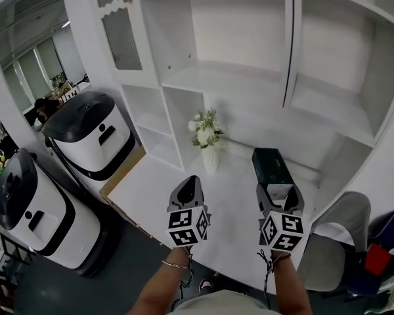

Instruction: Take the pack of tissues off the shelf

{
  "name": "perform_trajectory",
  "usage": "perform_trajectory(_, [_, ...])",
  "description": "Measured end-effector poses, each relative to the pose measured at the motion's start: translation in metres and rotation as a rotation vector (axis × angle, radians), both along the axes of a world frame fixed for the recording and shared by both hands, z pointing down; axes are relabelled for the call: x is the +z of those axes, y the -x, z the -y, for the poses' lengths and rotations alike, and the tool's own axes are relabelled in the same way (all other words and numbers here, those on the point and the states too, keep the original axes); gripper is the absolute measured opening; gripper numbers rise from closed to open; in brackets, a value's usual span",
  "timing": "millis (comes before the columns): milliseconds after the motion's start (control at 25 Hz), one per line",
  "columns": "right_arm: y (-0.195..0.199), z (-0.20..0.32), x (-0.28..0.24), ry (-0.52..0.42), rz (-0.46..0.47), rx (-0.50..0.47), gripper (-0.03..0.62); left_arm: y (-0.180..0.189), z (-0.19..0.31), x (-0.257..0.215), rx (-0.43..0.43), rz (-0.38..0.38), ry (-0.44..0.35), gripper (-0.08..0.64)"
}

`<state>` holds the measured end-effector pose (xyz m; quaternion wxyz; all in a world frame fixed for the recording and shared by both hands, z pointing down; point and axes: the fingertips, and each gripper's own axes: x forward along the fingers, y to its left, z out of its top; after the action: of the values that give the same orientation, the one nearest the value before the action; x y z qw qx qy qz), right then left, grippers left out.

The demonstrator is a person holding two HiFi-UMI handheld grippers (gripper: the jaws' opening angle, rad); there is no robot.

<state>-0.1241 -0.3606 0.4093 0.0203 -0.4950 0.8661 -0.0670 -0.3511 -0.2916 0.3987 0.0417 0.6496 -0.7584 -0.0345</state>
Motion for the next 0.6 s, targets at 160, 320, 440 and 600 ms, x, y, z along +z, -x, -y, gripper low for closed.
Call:
perform_trajectory(160, [-0.016, 0.001, 0.009, 0.019, -0.001, 0.041, 0.410, -0.015, 0.011, 0.005, 0.054, -0.005, 0.010, 0.023])
perform_trajectory(320, [-0.027, 0.001, 0.011, 0.019, 0.003, 0.070, 0.410, -0.028, 0.019, 0.009, 0.090, -0.019, 0.013, 0.023])
perform_trajectory(440, [-0.034, -0.001, 0.011, 0.008, -0.017, 0.097, 0.410, -0.034, 0.021, 0.010, 0.104, -0.018, 0.014, 0.023])
perform_trajectory(600, [-0.041, -0.004, 0.013, 0.010, -0.031, 0.118, 0.407, -0.037, 0.019, 0.012, 0.110, -0.024, 0.018, 0.023])
